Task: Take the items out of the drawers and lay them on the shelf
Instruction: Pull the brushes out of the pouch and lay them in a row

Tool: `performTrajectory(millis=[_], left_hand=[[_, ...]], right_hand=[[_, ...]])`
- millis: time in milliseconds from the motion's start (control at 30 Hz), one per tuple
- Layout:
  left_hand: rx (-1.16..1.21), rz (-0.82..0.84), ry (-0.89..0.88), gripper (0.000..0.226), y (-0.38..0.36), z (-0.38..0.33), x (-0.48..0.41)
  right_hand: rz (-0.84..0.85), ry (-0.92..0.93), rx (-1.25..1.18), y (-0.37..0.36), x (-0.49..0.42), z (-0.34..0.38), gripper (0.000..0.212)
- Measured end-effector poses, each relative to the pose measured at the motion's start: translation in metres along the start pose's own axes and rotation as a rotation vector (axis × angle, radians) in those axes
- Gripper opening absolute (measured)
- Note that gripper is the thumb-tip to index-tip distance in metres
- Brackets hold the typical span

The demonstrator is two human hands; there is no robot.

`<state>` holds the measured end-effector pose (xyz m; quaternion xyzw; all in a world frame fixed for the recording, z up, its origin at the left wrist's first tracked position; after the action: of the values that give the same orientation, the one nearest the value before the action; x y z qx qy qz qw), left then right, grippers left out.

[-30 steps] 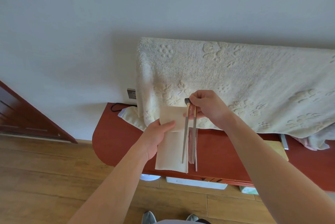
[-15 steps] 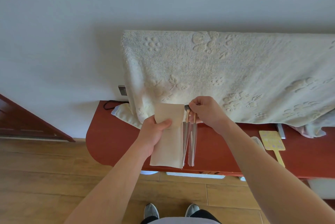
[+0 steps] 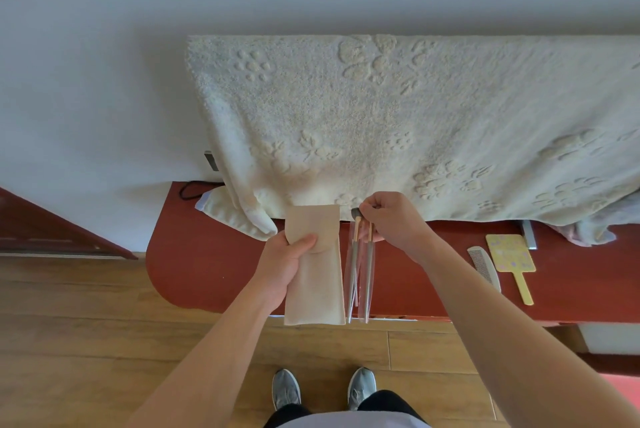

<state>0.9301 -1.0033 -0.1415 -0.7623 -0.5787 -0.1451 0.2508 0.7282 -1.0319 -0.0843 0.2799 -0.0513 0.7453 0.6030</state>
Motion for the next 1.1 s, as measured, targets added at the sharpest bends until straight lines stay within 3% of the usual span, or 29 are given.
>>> performTrajectory(millis=[200,333,533,667,800,967,1100], left_hand=[[-0.04,-0.001,-0.029,0.035,-0.003,-0.011,0.003],[-0.056,-0.031,-0.045,0.026,-0.001,-0.018,0.007],[-0.033,-0.095,-0.071,0.03,0.005,-0.018,0.012],[-0.018,-0.139,-0.034,0.018,0.007,-0.007,0.011],[-0.008,-0.141,0.061,0.023,0.015,0.009,0.005],[-0.148,-0.097,0.126,0.029,0.039,0.028,-0.015],[-0.274,-0.112,0.113,0.016,0.053,0.039,-0.031]], right_hand=[[0.015,0.036,0.022,-0.003,-0.001,0.008,0.021],[0.017,0.058,0.027,-0.005,0.0,0.014,0.021],[0.02,0.066,0.033,-0.008,0.001,0.012,0.02],[0.026,0.058,0.019,-0.008,0.0,0.003,0.021],[0.026,0.023,0.081,-0.005,-0.006,-0.015,0.022],[0.029,-0.05,0.24,0.001,-0.026,-0.056,0.022],[0.028,-0.105,0.331,0.005,-0.044,-0.089,0.028]])
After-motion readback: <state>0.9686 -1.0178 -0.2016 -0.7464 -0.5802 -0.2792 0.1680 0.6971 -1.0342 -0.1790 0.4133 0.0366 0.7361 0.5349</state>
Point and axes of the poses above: each hand's wrist, its own x-axis away from the middle knuckle, its own y-axis out of the back of the hand, z = x × y, the point moved 5 cm from there along -x, towards the middle knuckle, and after that the axes turned 11 degrees about z, right-handed, at the moved point
